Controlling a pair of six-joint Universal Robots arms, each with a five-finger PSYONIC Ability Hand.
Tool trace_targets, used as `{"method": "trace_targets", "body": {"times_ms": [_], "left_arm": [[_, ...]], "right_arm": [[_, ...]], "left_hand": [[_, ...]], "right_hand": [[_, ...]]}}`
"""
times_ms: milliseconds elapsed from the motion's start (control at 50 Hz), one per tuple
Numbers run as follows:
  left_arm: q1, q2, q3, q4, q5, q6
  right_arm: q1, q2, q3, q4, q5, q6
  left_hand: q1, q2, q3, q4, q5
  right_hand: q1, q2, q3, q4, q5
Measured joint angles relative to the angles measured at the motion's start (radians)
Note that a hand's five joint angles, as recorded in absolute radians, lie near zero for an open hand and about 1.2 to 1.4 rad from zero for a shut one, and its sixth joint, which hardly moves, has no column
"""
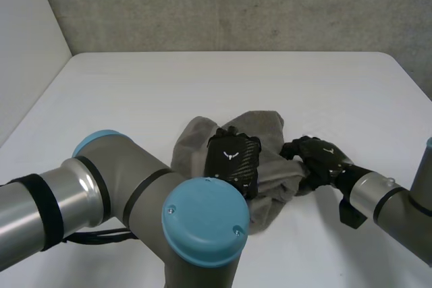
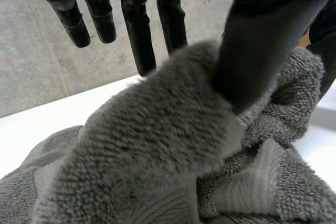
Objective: Fold the towel.
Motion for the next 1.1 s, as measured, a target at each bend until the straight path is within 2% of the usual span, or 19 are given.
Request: {"method": "trace_targets", "body": {"times_ms": [60,140,200,260,380,500,600,880,960,1100], "left_arm": [[0.018,0.001,-0.006,0.0,0.0,0.012],[0.054,0.005,-0.026,-0.001,0.003,0.039],[0.081,0.01,-0.046,-0.001,0.004,0.06],[0.112,0.021,-0.075,-0.001,0.005,0.077],[0.159,0.065,-0.126,-0.001,0.007,0.085],[0.19,0.141,-0.176,-0.001,0.012,0.084],[0.197,0.2,-0.207,-0.002,0.014,0.083],[0.244,0.237,-0.259,-0.003,0.014,0.084],[0.256,0.253,-0.279,-0.003,0.014,0.084],[0.288,0.303,-0.315,-0.002,0.015,0.084]], "right_arm": [[0.024,0.0,-0.006,-0.023,0.008,0.039],[0.04,-0.008,-0.012,-0.045,0.032,0.073],[0.044,-0.014,-0.015,-0.051,0.065,0.086],[0.039,-0.02,-0.017,-0.047,0.111,0.088],[0.024,-0.026,-0.01,-0.024,0.156,0.084],[0.026,-0.022,-0.009,-0.006,0.153,0.094],[0.069,-0.013,-0.022,-0.006,0.146,0.139],[0.153,0.002,-0.045,-0.022,0.157,0.284],[0.171,0.021,-0.064,-0.039,0.162,0.295],[0.185,0.053,-0.089,-0.066,0.164,0.289]], "left_hand": [[0.119,0.122,0.0,0.0,0.126],[0.16,0.159,0.0,0.0,0.167],[0.184,0.183,0.0,0.0,0.191],[0.301,0.304,0.0,0.0,0.313],[0.329,0.363,0.0,0.0,0.368],[0.333,0.363,0.0,0.0,0.369],[0.333,0.363,0.0,0.0,0.369],[0.333,0.363,0.0,0.0,0.369],[0.333,0.363,0.0,0.0,0.369],[0.381,0.438,0.0,0.0,0.442]], "right_hand": [[0.065,0.065,0.0,0.0,0.061],[0.105,0.1,0.0,0.0,0.096],[0.07,0.069,0.0,0.0,0.074],[-0.008,-0.003,0.0,0.0,-0.002],[-0.016,-0.014,0.0,0.0,-0.012],[-0.019,-0.015,0.0,0.0,-0.016],[-0.108,-0.1,0.0,0.0,-0.126],[-0.143,-0.121,0.0,0.0,-0.157],[-0.065,-0.08,0.0,0.0,-0.062],[0.496,0.502,0.0,0.0,0.515]]}}
